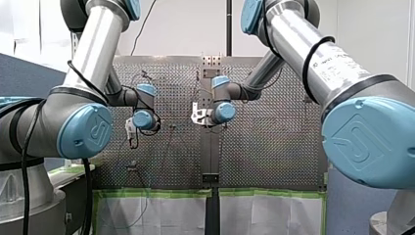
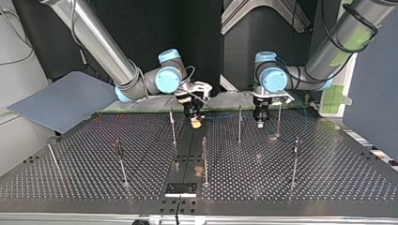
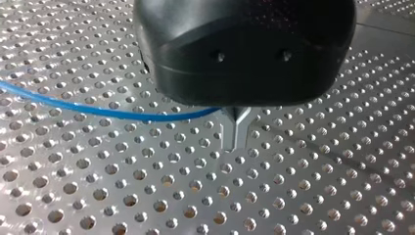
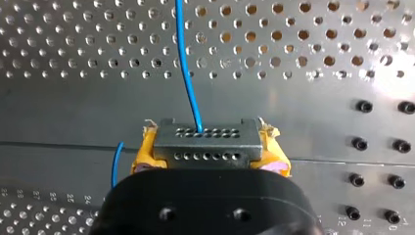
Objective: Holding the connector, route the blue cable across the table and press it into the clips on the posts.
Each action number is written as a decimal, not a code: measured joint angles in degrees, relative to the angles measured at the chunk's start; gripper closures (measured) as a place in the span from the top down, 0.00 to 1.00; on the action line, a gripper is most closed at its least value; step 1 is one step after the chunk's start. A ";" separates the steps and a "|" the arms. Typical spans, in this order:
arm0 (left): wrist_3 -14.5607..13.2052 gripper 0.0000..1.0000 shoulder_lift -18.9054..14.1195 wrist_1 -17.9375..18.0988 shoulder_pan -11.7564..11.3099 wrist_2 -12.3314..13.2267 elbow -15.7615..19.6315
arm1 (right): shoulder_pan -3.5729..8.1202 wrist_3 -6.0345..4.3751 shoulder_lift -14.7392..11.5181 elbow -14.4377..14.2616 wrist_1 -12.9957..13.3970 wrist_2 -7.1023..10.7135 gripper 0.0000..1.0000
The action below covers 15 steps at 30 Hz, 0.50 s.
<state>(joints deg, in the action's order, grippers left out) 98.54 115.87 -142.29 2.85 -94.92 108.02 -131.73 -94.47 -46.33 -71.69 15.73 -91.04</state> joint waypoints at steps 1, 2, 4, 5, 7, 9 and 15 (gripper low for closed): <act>-0.09 0.04 0.00 -0.12 -0.08 0.06 0.00 | 0.09 0.00 0.00 0.00 0.00 0.17 0.00; -0.14 0.16 0.00 -0.21 -0.13 0.10 -0.01 | 0.18 -0.01 0.00 0.00 0.01 0.42 0.00; -0.23 0.25 0.00 -0.39 -0.22 0.17 -0.01 | 0.26 -0.02 0.00 0.00 0.01 0.73 0.00; -0.26 0.36 0.00 -0.50 -0.23 0.18 -0.01 | 0.29 -0.02 0.00 0.00 0.01 0.87 0.00; -0.32 0.54 0.00 -0.81 -0.22 0.19 -0.02 | 0.29 0.01 0.00 0.00 0.01 1.01 0.00; -0.35 0.68 -0.01 -1.23 -0.19 0.16 -0.03 | 0.24 0.01 -0.01 0.00 0.01 1.11 0.00; -0.42 1.00 -0.06 -3.28 0.16 -0.47 0.02 | 0.11 -0.02 -0.03 0.00 -0.17 1.25 0.00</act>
<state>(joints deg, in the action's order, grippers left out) 98.12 115.81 -145.57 3.01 -95.39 108.04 -131.63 -94.49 -46.35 -71.69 15.56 -89.79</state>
